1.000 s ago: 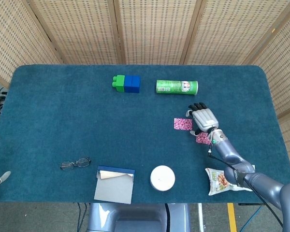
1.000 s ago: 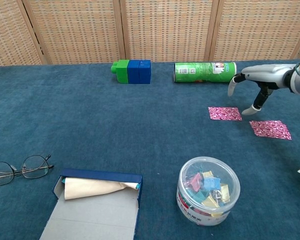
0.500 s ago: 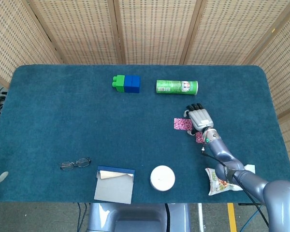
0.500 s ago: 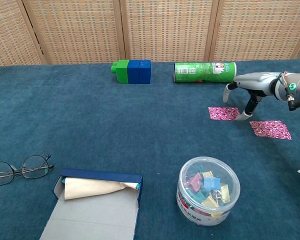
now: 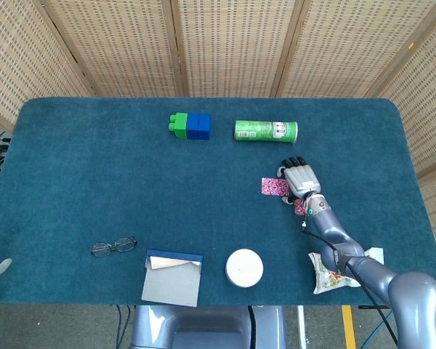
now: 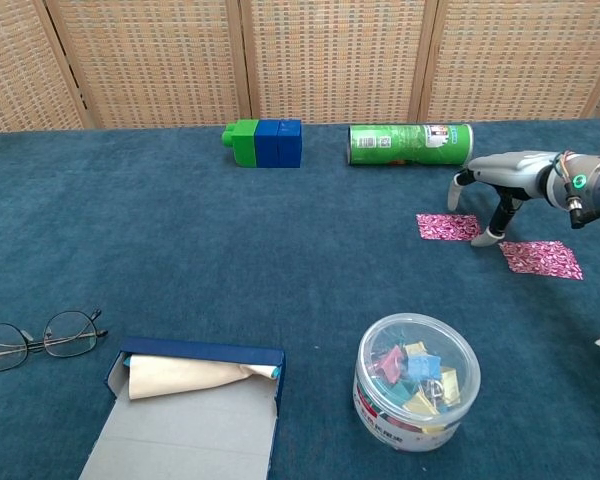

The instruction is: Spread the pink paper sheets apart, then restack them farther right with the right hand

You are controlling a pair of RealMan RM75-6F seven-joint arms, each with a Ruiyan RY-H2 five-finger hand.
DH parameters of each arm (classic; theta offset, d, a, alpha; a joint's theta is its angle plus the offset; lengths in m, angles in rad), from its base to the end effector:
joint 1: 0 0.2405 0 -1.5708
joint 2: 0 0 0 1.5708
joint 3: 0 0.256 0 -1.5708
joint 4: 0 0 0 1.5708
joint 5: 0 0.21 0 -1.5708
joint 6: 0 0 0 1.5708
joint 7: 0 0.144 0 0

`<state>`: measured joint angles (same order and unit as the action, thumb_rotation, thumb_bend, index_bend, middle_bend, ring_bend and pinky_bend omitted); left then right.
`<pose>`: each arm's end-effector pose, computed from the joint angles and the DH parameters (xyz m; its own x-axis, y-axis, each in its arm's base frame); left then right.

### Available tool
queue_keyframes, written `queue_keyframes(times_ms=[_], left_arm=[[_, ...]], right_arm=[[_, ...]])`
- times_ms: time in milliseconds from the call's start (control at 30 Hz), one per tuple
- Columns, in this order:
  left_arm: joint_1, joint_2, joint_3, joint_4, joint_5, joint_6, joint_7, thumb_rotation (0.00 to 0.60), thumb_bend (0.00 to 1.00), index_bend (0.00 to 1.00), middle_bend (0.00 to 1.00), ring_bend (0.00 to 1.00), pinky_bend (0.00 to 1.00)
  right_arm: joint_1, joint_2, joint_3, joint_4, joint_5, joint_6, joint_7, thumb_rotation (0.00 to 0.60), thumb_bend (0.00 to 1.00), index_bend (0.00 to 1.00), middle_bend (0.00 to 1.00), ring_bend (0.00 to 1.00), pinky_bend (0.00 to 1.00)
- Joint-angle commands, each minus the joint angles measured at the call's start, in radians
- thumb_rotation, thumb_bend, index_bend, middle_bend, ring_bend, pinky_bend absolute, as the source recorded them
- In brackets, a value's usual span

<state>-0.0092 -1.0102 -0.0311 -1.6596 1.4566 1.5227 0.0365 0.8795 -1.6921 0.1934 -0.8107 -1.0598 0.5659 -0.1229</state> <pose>-0.3262 0.1526 0.1947 0.4818 0.0164 0.8761 0.8708 0.1025 -0.4808 -0.2260 -0.4414 -0.0173 0.5462 -0.3778 0.7476 -0.8364 -0.1979 0.5111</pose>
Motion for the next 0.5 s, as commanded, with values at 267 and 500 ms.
queue_keyframes(times_ms=[267,500], left_arm=[[0.002,-0.001,-0.001,0.003,-0.002,0.001,-0.003,0.560,0.11,0.02,0.00,0.00,0.00],[0.001,-0.005,-0.001,0.008,-0.006,-0.004,-0.006,0.560,0.11,0.02,0.00,0.00,0.00]], right_arm=[[0.001,-0.014,0.002,0.022,-0.003,-0.006,0.002,0.600,0.26,0.28,0.12,0.00,0.00],[0.007,-0.025,0.002,0.040,-0.003,-0.020,-0.002,0.600,0.26,0.29,0.12,0.00,0.00]])
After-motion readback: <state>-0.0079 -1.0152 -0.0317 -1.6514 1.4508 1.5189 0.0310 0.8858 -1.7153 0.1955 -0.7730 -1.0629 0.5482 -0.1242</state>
